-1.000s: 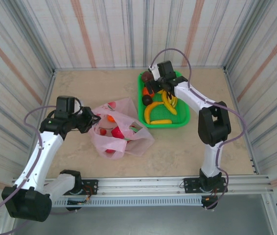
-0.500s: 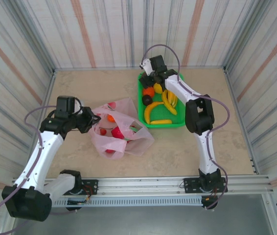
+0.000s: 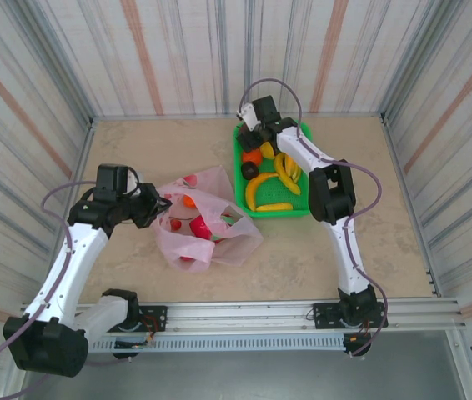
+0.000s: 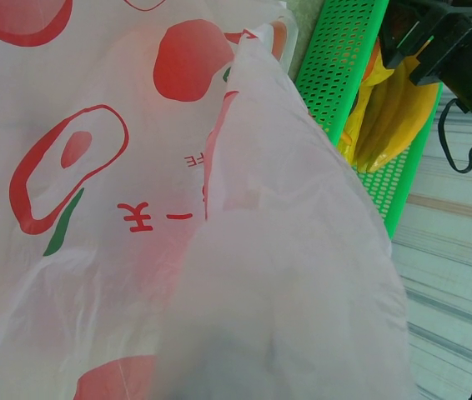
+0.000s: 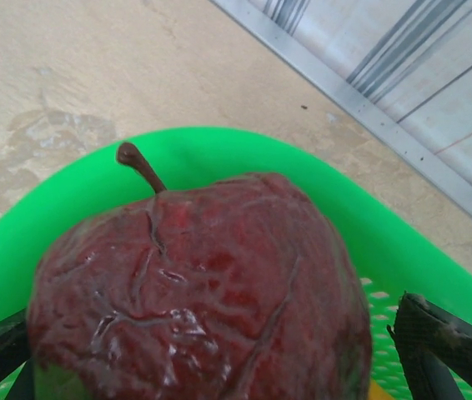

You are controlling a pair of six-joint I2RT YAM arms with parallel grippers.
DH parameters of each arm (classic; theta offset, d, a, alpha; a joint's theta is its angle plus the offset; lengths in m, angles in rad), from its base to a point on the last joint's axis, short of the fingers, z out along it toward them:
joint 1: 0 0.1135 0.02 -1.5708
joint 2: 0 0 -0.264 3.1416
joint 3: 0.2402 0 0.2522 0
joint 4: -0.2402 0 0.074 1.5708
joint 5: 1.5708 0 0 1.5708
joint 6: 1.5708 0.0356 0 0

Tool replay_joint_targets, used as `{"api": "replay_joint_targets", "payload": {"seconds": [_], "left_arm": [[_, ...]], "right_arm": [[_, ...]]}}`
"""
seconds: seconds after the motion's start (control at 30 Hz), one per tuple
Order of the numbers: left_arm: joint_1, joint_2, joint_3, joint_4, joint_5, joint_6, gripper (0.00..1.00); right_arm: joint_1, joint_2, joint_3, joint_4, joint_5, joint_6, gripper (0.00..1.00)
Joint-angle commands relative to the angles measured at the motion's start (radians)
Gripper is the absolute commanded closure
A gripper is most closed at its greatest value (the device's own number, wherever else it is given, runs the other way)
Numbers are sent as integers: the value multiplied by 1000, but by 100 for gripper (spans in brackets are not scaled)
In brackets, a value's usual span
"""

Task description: Place the fake fruits into the plastic bag and tie a complex knot

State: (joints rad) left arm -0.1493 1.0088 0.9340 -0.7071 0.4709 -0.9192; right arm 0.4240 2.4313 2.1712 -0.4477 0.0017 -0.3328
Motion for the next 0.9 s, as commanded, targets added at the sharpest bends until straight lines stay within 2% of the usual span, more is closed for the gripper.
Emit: {"api": "replay_joint_targets", "payload": {"seconds": [0.0, 0.37, 0.87], "left_arm": [[9, -11, 20, -23, -10, 23, 100], [10, -11, 17, -23, -6, 22, 99], [10, -15, 15, -21, -2, 20, 100]], "right_arm": [[0, 18, 33, -16, -4, -17, 8], [4, -8, 33, -15, -14, -8, 34], [4, -91, -18, 2, -11, 8, 39]]}}
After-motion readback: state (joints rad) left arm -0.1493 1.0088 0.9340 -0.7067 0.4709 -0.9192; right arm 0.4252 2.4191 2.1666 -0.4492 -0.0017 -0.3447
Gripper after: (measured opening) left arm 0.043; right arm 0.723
